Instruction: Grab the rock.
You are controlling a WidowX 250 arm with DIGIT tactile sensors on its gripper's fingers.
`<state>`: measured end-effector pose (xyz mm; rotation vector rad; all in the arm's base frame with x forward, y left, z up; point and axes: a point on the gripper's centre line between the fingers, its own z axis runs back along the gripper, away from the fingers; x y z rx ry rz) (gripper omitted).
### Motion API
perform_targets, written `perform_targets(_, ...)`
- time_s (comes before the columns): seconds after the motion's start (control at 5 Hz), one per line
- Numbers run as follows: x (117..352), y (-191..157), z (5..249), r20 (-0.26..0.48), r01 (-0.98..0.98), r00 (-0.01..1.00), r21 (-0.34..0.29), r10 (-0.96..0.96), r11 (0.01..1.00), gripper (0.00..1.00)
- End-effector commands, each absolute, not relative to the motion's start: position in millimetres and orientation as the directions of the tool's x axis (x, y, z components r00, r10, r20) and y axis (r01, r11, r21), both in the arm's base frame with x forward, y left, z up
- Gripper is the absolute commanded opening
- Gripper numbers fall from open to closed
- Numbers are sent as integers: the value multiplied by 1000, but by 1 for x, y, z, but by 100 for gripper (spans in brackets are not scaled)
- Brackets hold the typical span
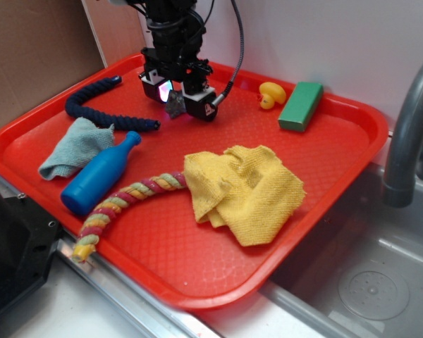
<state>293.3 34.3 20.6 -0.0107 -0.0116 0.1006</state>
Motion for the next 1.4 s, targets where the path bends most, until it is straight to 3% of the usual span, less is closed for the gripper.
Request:
perform_targets(0.0,280,35,67,54,-105,993,23,104,994,0)
perform_targets(0.2,241,15,116,136,-109,985,36,104,993,0)
perform_targets(0.4,224,-10,168,111,-130,985,-4,130,992,0)
perform_targets(0.6,218,-24,220,39,-150,988,-25,151,988,0)
perform_targets(0.8,222,-10,252,32,-160,986,-71,163,985,0)
perform_targets(1.0,220,2,264,89,-161,982,-81,168,984,0)
perform_targets(1.2,214,4,261,98,-155,982,-89,163,984,0)
